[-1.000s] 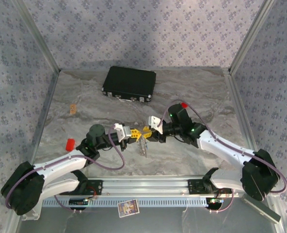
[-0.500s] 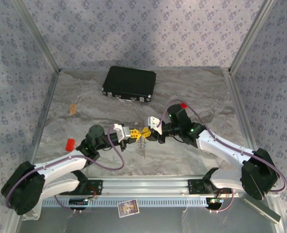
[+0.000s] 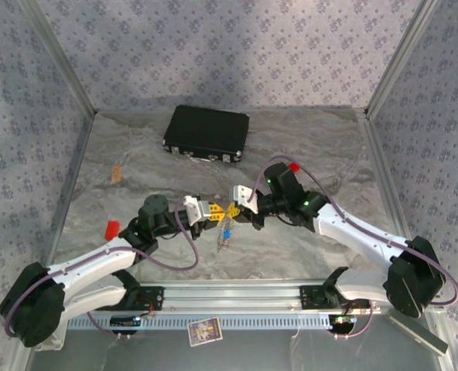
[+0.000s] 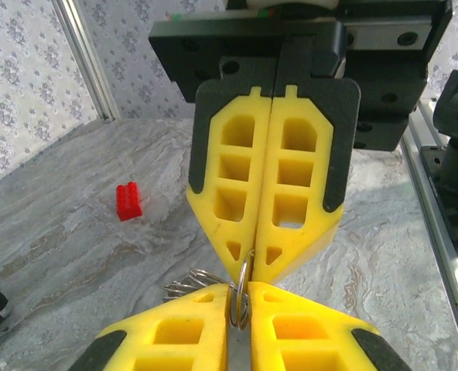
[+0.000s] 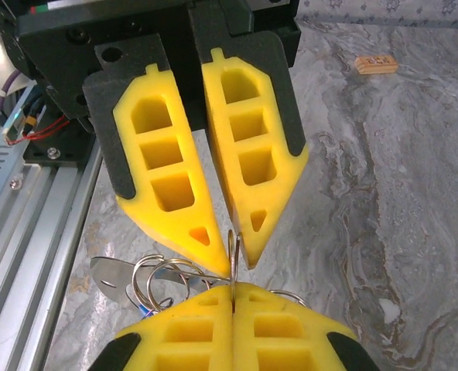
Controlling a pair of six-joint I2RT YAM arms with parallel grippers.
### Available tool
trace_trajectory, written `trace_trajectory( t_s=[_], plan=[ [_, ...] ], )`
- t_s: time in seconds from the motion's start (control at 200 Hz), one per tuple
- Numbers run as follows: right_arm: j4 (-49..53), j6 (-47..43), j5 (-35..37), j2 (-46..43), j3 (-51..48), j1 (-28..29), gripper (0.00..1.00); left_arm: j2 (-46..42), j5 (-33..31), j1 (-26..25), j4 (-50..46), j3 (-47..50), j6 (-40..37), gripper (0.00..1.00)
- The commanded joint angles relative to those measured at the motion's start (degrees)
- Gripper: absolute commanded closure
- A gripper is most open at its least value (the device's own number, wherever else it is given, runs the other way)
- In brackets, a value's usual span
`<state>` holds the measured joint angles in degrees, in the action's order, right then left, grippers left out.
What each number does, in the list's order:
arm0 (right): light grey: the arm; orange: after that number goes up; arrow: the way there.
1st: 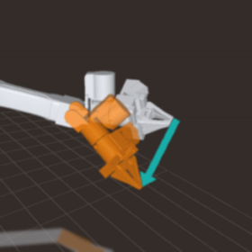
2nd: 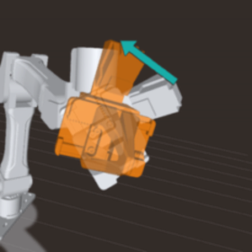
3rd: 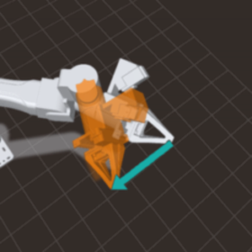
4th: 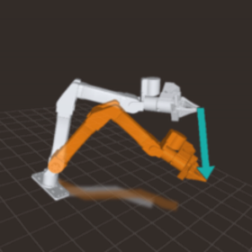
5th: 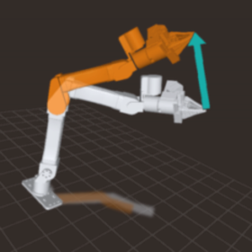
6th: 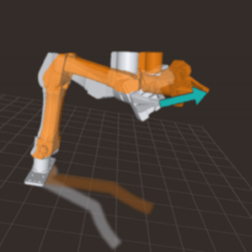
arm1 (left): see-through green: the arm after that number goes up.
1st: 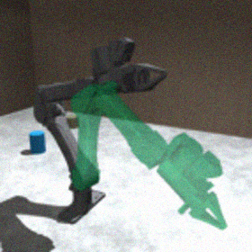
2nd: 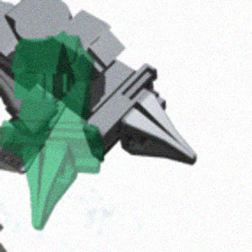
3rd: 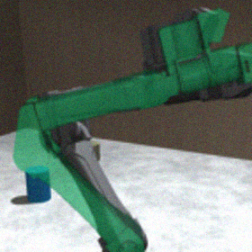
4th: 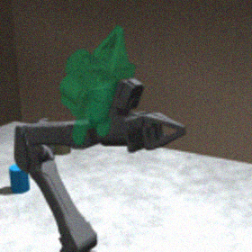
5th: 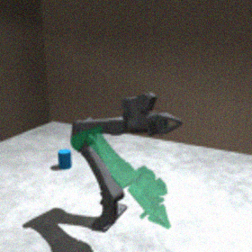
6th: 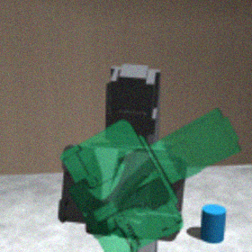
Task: Put the keys on the keyring
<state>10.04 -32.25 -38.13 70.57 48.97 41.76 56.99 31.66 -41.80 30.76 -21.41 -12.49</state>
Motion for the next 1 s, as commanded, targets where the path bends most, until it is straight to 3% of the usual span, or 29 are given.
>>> trace_trajectory(
  t_s=[0.0, 0.23, 0.35, 0.435, 0.515, 0.65, 0.825, 0.895, 0.994],
  plan=[
    [5.31, -3.7, 0.71, 0.45, 4.0, 0.86, 1.0, 0.11, -0.59, -0.71, -4.45, -1.52, -2.71, 0.88],
    [8.45, -5.19, 1.3, 1.05, 5.62, 1.45, 1.0, -0.14, -0.73, -1.05, -3.15, -1.31, -3.15, 1.0],
    [8.2, -4.6, 2.06, -0.17, 4.62, 1.19, 1.0, -1.35, -1.1, -1.0, -2.82, -0.83, -3.33, 1.0],
    [6.2, -1.94, 2.87, -2.63, 2.55, 0.15, 0.77, -2.38, -1.23, -1.0, -2.51, -0.46, -3.33, 1.0],
    [2.67, 1.97, 5.27, -5.54, -0.64, -1.28, 0.7, -3.14, -1.59, -1.01, -2.29, -0.22, -3.24, 1.0],
    [-4.08, 12.18, 17.6, -9.3, -6.62, -2.2, 0.68, -3.42, -1.93, -1.07, -2.37, -0.29, -3.41, 1.0],
    [-1.01, 24.0, 29.8, -11.14, -9.7, -2.07, 0.69, -2.9, -2.22, -1.22, -3.29, -0.98, -4.36, 1.0],
    [0.6, 31.58, 38.08, -11.44, -10.3, -1.79, 0.69, -2.6, -2.19, -1.31, -3.6, -1.43, -4.72, 1.0],
    [8.0, 49.43, 50.84, -9.64, -8.34, -1.97, 0.64, -1.83, -2.3, -1.44, -4.12, -2.15, -5.09, 1.0]
  ],
)
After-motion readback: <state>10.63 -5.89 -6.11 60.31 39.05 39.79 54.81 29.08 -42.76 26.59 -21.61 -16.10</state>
